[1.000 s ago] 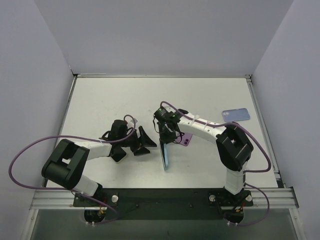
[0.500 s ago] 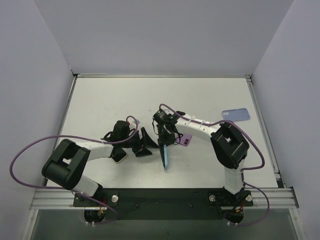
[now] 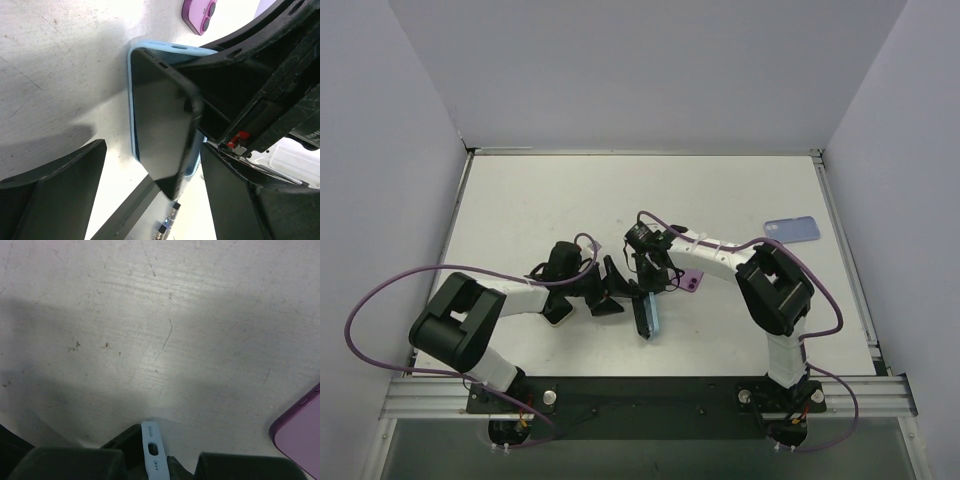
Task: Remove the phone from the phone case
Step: Remove the phone case from the phone, then place the phone case at the center of the board.
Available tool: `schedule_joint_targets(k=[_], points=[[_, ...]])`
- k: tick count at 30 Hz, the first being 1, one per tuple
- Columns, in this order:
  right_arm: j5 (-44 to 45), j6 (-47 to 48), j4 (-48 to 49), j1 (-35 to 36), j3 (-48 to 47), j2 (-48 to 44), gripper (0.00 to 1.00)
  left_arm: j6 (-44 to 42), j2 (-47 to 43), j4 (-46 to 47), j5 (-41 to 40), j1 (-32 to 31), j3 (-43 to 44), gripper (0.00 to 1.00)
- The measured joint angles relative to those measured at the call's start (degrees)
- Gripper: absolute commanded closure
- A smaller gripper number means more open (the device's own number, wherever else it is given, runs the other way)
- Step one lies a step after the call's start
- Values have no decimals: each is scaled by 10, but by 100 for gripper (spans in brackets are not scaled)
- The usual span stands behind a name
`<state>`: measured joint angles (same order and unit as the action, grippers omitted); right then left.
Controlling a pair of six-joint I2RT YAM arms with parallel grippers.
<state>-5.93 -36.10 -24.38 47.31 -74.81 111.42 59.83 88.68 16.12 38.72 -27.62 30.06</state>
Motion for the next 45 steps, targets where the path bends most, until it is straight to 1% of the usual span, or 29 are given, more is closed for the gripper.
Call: schedule_joint_targets(k=[1,4,7,9,11,12,14,15,16,17,18,19,25,29,32,37,41,45], points=[[-1,-1,0,0,0,0,100,1,0,0,1,0,0,9],[-4,-1,2,0,-1,0,100,8,0,5,4,-1,0,8],[-3,-2,2,0,-1,0,100,10,0,5,5,-2,0,21],[-3,-2,3,0,-1,0,100,9,1,4,5,-5,0,34],[-3,-3,3,0,-1,0,100,10,5,7,6,-6,0,39],[-3,-3,3,0,-1,0,100,12,9,11,7,-6,0,50],[-4,-3,3,0,-1,0,100,17,18,17,8,-6,0,58],[-4,-3,3,0,-1,0,100,21,21,21,8,-7,-1,68],[-5,-3,4,0,-1,0,100,22,24,23,8,-7,-1,73],[-5,-3,4,0,0,0,100,25,25,24,7,-7,-1,80],[-7,-3,5,-1,0,0,100,29,26,26,7,-8,-2,99],[-7,-3,6,-2,0,0,100,27,26,24,5,-8,-2,100],[-33,-3,10,-19,8,-3,100,27,28,9,1,-7,0,100],[-65,-3,9,-58,24,-18,100,24,28,-11,2,-4,21,100],[-74,0,-2,-113,26,-43,100,18,28,-22,7,13,58,100],[-81,9,-5,-207,16,-103,100,0,45,-32,22,59,156,100],[-89,15,9,-286,19,-146,100,-5,98,-19,34,99,240,100],[-109,0,70,-391,97,-195,100,14,176,34,55,122,295,100]])
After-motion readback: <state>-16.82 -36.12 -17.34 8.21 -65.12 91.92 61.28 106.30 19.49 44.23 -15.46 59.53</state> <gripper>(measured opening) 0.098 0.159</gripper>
